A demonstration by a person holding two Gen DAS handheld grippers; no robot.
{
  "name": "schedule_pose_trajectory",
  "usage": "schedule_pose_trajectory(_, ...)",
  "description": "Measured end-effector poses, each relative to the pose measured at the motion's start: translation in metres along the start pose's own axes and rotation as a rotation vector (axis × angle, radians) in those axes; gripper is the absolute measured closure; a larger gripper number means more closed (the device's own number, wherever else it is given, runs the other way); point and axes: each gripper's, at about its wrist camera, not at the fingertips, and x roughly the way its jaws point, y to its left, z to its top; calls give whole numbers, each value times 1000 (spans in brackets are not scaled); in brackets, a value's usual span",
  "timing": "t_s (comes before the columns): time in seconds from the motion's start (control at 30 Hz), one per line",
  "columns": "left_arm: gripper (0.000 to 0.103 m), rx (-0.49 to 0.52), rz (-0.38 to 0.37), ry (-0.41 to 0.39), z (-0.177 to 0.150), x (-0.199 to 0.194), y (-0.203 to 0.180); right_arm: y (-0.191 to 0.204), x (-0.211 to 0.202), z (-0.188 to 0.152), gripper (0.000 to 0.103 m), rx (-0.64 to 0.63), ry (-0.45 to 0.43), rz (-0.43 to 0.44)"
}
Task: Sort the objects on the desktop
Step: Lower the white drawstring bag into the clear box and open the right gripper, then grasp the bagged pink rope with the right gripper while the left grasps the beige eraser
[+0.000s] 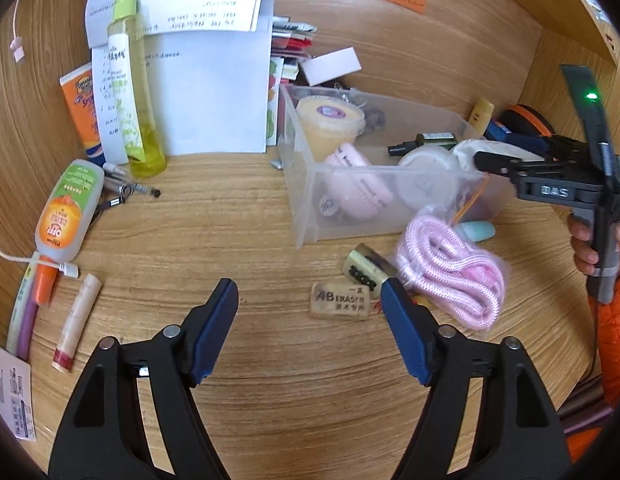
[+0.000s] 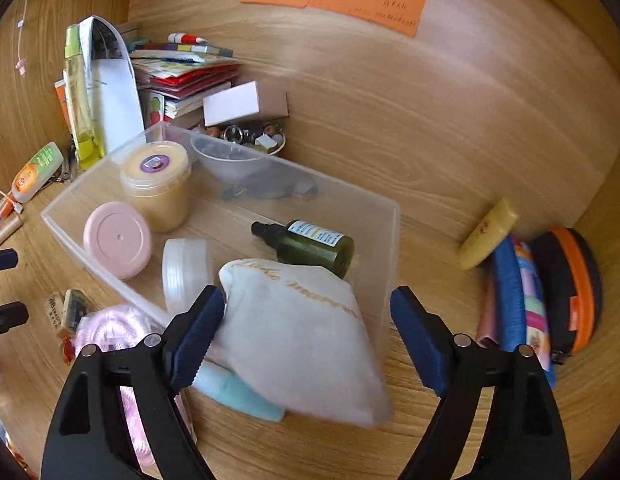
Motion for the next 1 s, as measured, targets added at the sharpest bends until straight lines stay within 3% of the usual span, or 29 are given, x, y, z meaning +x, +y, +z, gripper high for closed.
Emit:
schedule_pose_trajectory(0.17, 25, -7, 8, 15, -3, 1, 5, 7, -29, -8, 19, -37, -43, -28)
schedule_pose_trajectory(0.3, 21, -14, 18, 45, -4, 5, 9, 14, -55, -15, 18, -57, -90, 32)
schedule_pose_trajectory(0.47, 21, 16, 7, 100, -10, 12, 7, 29, -67, -26, 6, -75, -103, 129)
schedule_pose_trajectory(0.63, 21, 71, 35, 122, -13, 17, -1, 48, -54, -38, 6, -100, -29, 210)
schedule_pose_trajectory(0.8, 21, 69, 10, 168, -11, 27, -5, 59, -31, -45, 6, -89, 71, 284)
schedule_pose_trajectory(1.0, 21, 107, 29, 163, -11, 32, -15, 71, -12, -50, 6, -97, 145, 346)
